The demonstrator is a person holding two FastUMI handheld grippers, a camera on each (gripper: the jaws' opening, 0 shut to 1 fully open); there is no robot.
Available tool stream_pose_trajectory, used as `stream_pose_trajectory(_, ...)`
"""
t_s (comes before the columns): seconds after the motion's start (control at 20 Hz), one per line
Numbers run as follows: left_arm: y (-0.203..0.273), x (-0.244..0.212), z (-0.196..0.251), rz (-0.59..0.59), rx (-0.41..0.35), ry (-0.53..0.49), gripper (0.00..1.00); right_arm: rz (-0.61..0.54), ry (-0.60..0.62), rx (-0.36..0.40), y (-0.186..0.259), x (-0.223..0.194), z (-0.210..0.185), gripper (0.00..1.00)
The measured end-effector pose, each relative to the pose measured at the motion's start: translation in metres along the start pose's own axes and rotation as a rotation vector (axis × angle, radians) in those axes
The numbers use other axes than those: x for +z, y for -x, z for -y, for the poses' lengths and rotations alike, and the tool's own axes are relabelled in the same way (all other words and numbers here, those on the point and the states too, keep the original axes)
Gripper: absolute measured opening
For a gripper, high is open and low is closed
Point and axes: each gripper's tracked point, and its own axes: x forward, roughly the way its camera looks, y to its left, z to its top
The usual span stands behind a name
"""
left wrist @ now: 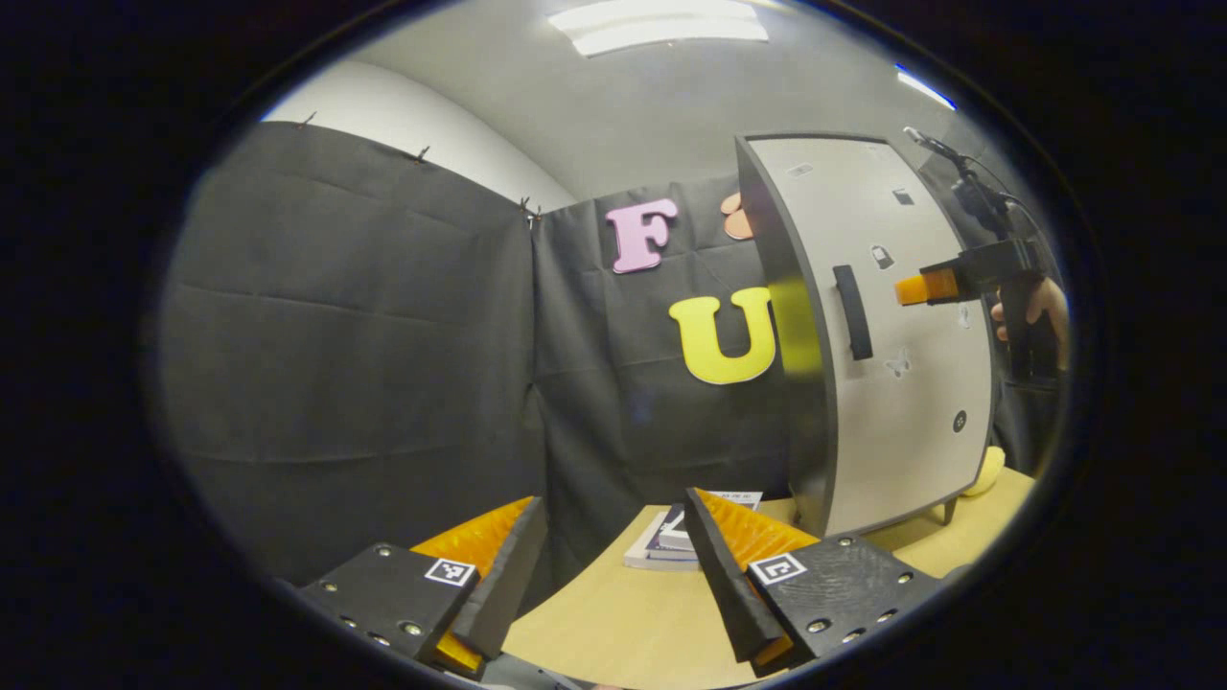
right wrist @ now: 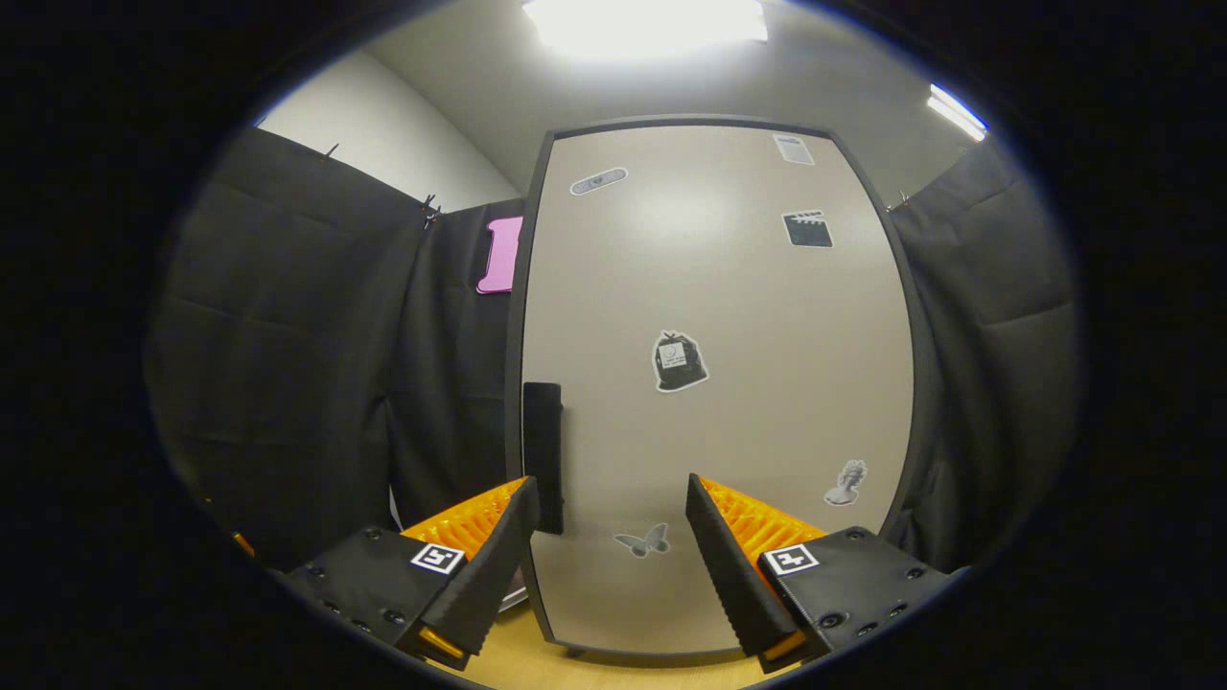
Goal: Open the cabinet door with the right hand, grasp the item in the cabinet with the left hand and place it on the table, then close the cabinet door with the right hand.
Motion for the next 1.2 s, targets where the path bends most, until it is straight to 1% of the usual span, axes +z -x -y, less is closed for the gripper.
stream_pose_trajectory(0.2, -0.001, -0.007, -0.017, -0.013, 0.017, -0.007, 0.88, -0.015, -0.008, 0.019, -0.024, 0.001, -0.022, 0.98)
stream_pose_trajectory(0.3, -0.002, -0.011, -0.025, -0.019, 0.029, -0.005, 0.88, -0.027, -0.005, 0.027, -0.036, -0.001, -0.030, 0.96)
stream_pose_trajectory(0.4, -0.003, -0.013, -0.035, -0.023, 0.041, 0.001, 0.88, -0.045, 0.015, 0.028, -0.047, -0.006, -0.039, 0.93)
stream_pose_trajectory(0.45, -0.004, -0.016, -0.038, -0.026, 0.047, 0.002, 0.88, -0.060, 0.026, 0.018, -0.052, -0.010, -0.041, 0.93)
stream_pose_trajectory(0.5, -0.004, -0.019, -0.043, -0.030, 0.051, 0.003, 0.88, -0.068, 0.033, 0.019, -0.056, -0.013, -0.044, 0.84)
stream_pose_trajectory(0.55, -0.004, -0.021, -0.047, -0.035, 0.056, 0.004, 0.88, -0.075, 0.037, 0.014, -0.061, -0.016, -0.047, 0.82)
stream_pose_trajectory(0.6, -0.004, -0.023, -0.050, -0.039, 0.060, 0.005, 0.88, -0.085, 0.039, 0.015, -0.065, -0.018, -0.050, 0.79)
stream_pose_trajectory(0.7, -0.003, -0.025, -0.057, -0.044, 0.067, 0.006, 0.87, -0.100, 0.046, 0.022, -0.072, -0.023, -0.058, 0.80)
stream_pose_trajectory(0.75, -0.002, -0.026, -0.060, -0.047, 0.070, 0.006, 0.88, -0.101, 0.061, -0.013, -0.074, -0.023, -0.053, 0.81)
stream_pose_trajectory(0.8, -0.001, -0.028, -0.063, -0.050, 0.071, 0.006, 0.87, -0.110, 0.069, -0.019, -0.079, -0.025, -0.052, 0.63)
stream_pose_trajectory(0.85, -0.001, -0.030, -0.064, -0.051, 0.071, 0.007, 0.87, -0.126, 0.063, -0.020, -0.082, -0.029, -0.053, 0.61)
stream_pose_trajectory(0.9, -0.001, -0.030, -0.065, -0.051, 0.071, 0.008, 0.87, -0.128, 0.054, -0.052, -0.084, -0.031, -0.047, 0.58)
stream_pose_trajectory(1.0, -0.002, -0.029, -0.066, -0.049, 0.070, 0.006, 0.88, -0.139, -0.002, -0.052, -0.088, -0.031, -0.047, 0.39)
stream_pose_trajectory(1.05, -0.002, -0.030, -0.067, -0.047, 0.069, 0.004, 0.88, -0.140, -0.022, -0.051, -0.087, -0.030, -0.048, 0.36)
stream_pose_trajectory(1.1, -0.002, -0.029, -0.066, -0.047, 0.067, 0.005, 0.88, -0.146, -0.028, -0.054, -0.086, -0.031, -0.048, 0.30)
stream_pose_trajectory(1.15, -0.002, -0.029, -0.065, -0.045, 0.064, 0.006, 0.87, -0.149, -0.029, -0.055, -0.086, -0.031, -0.047, 0.26)
stream_pose_trajectory(1.2, -0.003, -0.028, -0.064, -0.042, 0.061, 0.006, 0.88, -0.151, -0.024, -0.047, -0.086, -0.029, -0.048, 0.16)
